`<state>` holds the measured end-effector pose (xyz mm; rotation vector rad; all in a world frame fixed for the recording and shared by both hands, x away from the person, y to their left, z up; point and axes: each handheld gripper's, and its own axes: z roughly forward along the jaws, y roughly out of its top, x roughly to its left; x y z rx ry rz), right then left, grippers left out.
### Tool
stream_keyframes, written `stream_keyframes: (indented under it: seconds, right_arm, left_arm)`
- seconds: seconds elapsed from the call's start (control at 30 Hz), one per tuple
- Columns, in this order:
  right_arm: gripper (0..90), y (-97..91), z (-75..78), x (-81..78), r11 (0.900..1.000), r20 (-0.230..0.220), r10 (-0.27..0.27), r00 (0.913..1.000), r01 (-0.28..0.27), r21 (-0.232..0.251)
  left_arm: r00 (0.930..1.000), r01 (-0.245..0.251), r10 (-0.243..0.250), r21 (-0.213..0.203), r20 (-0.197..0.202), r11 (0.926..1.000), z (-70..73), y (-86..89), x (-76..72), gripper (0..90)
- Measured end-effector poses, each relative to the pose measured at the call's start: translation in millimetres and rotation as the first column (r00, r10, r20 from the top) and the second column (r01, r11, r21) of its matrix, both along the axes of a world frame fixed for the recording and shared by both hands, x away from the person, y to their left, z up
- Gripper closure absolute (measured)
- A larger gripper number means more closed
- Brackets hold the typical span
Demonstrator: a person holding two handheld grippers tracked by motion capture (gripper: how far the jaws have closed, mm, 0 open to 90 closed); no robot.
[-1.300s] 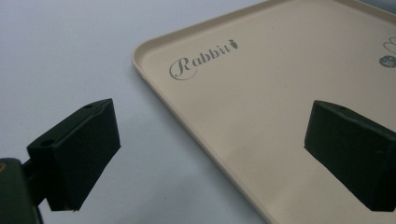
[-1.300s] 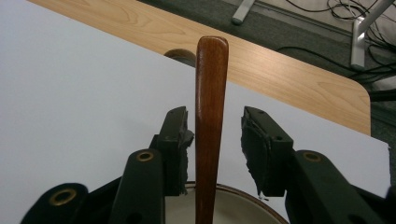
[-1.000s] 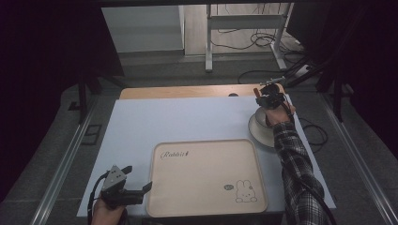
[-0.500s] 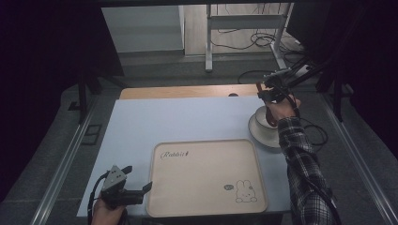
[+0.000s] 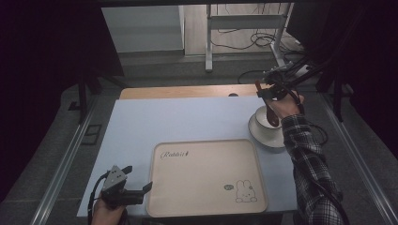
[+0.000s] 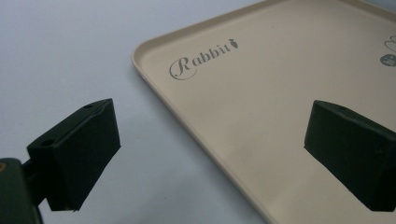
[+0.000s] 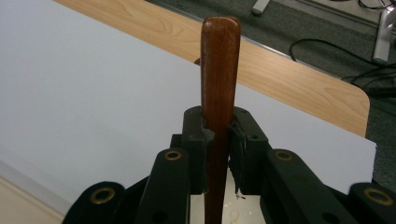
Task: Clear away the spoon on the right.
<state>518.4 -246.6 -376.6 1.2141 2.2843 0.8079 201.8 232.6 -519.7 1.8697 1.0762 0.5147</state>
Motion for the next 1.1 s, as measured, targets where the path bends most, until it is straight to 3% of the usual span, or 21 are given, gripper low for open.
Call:
stream_keyframes:
  seconds: [0.3, 0.63, 1.1]
  right_arm:
    - [78.1, 4.2, 10.1, -21.9, 0.9993, -0.036, 0.035, 0.9987, -0.036, -0.012]
    - [78.1, 10.3, 7.1, -43.5, 0.9961, -0.067, 0.071, 0.9952, -0.074, -0.047]
    - [78.2, 17.5, 5.9, -76.0, 0.9908, -0.111, 0.124, 0.9861, -0.129, -0.041]
  left_arm:
    - [1.0000, 0.000, 0.000, 0.004, 0.000, 1.0000, 0.0, -0.6, 0.0, 3.2]
    - [1.0000, -0.002, 0.002, 0.008, -0.002, 1.0000, 0.0, -0.9, 0.2, 3.2]
    - [1.0000, 0.007, -0.007, 0.022, 0.003, 0.9997, 0.2, -2.5, -0.3, 3.5]
